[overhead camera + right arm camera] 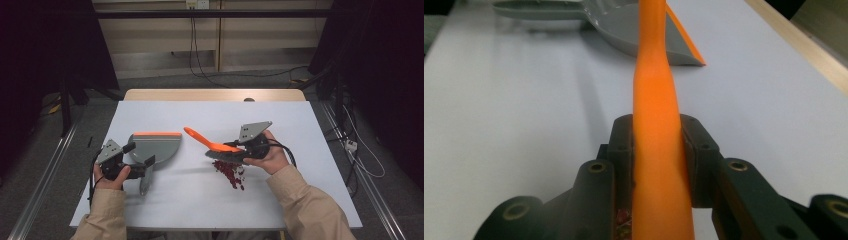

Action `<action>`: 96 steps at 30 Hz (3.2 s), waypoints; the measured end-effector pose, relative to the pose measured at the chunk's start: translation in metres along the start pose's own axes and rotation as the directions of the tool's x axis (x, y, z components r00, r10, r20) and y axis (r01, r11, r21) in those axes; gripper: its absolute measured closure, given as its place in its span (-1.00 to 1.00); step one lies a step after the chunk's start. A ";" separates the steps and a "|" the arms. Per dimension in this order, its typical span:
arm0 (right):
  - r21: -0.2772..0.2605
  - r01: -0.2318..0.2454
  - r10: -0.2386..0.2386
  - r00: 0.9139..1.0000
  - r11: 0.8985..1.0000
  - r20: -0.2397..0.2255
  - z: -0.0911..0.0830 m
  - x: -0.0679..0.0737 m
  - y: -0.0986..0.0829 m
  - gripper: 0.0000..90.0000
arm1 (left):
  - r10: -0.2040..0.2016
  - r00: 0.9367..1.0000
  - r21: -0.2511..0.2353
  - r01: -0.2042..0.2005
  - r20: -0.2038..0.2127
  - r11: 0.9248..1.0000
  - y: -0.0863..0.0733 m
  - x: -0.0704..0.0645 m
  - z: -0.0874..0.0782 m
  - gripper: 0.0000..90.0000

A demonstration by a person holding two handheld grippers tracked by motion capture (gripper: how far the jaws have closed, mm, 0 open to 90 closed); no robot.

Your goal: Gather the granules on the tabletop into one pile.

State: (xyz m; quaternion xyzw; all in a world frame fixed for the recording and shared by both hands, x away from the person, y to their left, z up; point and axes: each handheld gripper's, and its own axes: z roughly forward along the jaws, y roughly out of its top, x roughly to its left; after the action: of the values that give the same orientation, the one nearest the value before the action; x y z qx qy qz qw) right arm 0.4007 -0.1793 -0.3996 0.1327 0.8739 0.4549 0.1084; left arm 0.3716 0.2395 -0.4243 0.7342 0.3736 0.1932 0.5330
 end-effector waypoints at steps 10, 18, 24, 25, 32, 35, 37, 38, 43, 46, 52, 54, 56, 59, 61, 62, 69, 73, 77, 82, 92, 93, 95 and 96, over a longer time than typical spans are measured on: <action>-0.014 -0.053 0.051 0.995 0.999 -0.087 -0.002 0.014 0.005 0.58 | 0.002 1.000 0.005 -0.002 0.002 1.000 0.000 0.000 0.001 -0.87; -0.005 -0.073 0.072 0.993 0.997 -0.089 0.001 0.019 0.001 0.59 | 0.000 1.000 -0.001 0.000 0.001 1.000 0.000 0.000 0.000 -0.87; -0.004 -0.086 0.085 0.988 0.996 -0.129 0.000 0.027 -0.001 0.58 | 0.001 1.000 0.000 -0.001 0.002 1.000 0.000 -0.001 0.000 -0.87; -0.004 -0.088 0.086 0.987 0.996 -0.133 -0.001 0.028 -0.001 0.58 | 0.000 1.000 -0.001 0.000 0.002 1.000 0.000 -0.001 0.000 -0.87; 0.006 -0.094 0.093 0.975 0.996 -0.200 -0.005 0.046 -0.009 0.58 | 0.000 1.000 -0.001 0.000 0.001 1.000 0.000 0.000 0.000 -0.87; 0.023 -0.101 0.104 0.968 0.995 -0.227 -0.002 0.049 -0.017 0.58 | 0.003 1.000 0.004 -0.003 0.002 1.000 0.000 -0.001 0.001 -0.87; 0.038 -0.098 0.104 0.967 0.994 -0.233 0.001 0.049 -0.022 0.59 | 0.004 1.000 0.001 -0.004 0.003 1.000 0.000 -0.001 0.001 -0.87; 0.029 -0.108 0.112 0.965 0.994 -0.236 0.001 0.047 -0.023 0.58 | 0.004 1.000 0.000 -0.004 0.002 1.000 0.000 -0.001 0.001 -0.87; 0.024 -0.084 0.087 0.968 0.996 -0.236 0.006 0.032 -0.024 0.58 | 0.003 1.000 0.005 -0.003 0.000 1.000 0.000 -0.001 0.001 -0.87; 0.019 -0.075 0.078 0.966 0.997 -0.247 0.010 0.024 -0.023 0.58 | 0.001 1.000 0.005 -0.001 -0.001 1.000 0.000 0.000 0.001 -0.87; 0.005 -0.085 0.084 0.966 0.996 -0.246 0.015 0.007 -0.024 0.58 | 0.001 1.000 0.006 -0.001 -0.002 1.000 -0.001 0.001 0.001 -0.87; 0.002 -0.080 0.078 0.966 0.997 -0.248 0.017 0.004 -0.023 0.58 | 0.000 1.000 0.006 0.000 -0.001 1.000 -0.001 0.001 0.001 -0.87; 0.004 -0.073 0.072 0.964 0.997 -0.255 0.018 0.001 -0.022 0.58 | -0.003 1.000 0.007 0.003 -0.001 1.000 -0.001 0.001 0.001 -0.87; 0.008 -0.065 0.065 0.965 0.998 -0.256 0.020 -0.001 -0.021 0.58 | -0.002 1.000 0.008 0.002 -0.002 1.000 -0.001 0.001 0.002 -0.87; 0.006 -0.063 0.063 0.964 0.998 -0.257 0.021 -0.002 -0.020 0.58 | -0.002 1.000 0.009 0.002 -0.002 1.000 -0.001 0.001 0.002 -0.87; 0.010 -0.064 0.064 0.965 0.998 -0.252 0.021 -0.002 -0.020 0.58 | -0.003 1.000 0.008 0.003 -0.001 1.000 -0.001 0.001 0.002 -0.87; 0.007 -0.038 0.039 0.973 0.999 -0.229 0.024 -0.005 -0.016 0.58 | 0.000 1.000 0.012 0.000 0.002 1.000 -0.001 0.001 0.002 -0.87; 0.006 -0.048 0.048 0.972 0.999 -0.231 0.026 -0.007 -0.015 0.58 | -0.003 1.000 0.008 0.003 0.004 1.000 -0.001 0.000 0.002 -0.87; -0.015 -0.066 0.061 0.973 0.998 -0.225 0.022 -0.005 -0.010 0.58 | -0.002 1.000 0.009 0.002 0.002 1.000 -0.001 0.001 0.002 -0.87; -0.057 -0.158 0.148 0.978 0.986 -0.147 0.006 -0.007 -0.004 0.58 | 0.001 1.000 0.006 -0.001 0.005 1.000 -0.001 0.000 0.001 -0.87; -0.084 -0.299 0.309 0.939 0.950 0.149 -0.022 -0.003 -0.010 0.58 | -0.003 1.000 0.000 0.003 0.006 1.000 0.000 -0.001 0.000 -0.87; -0.093 -0.318 0.330 0.926 0.944 0.186 -0.024 -0.002 -0.012 0.58 | -0.005 1.000 -0.001 0.005 0.007 1.000 0.000 -0.001 0.000 -0.87; -0.120 -0.352 0.371 0.899 0.928 0.231 -0.027 0.001 -0.015 0.58 | -0.002 1.000 -0.001 0.002 0.009 1.000 0.000 -0.001 0.000 -0.87; -0.126 -0.353 0.375 0.891 0.927 0.256 -0.027 0.003 -0.016 0.58 | -0.001 1.000 -0.001 0.001 0.010 1.000 0.000 -0.001 0.000 -0.87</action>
State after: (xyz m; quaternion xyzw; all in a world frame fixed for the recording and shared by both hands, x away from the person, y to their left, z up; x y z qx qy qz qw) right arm 0.3873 -0.2080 -0.3973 0.3518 0.7918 0.4773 0.1469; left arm 0.3710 0.2383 -0.4243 0.7348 0.3711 0.1894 0.5353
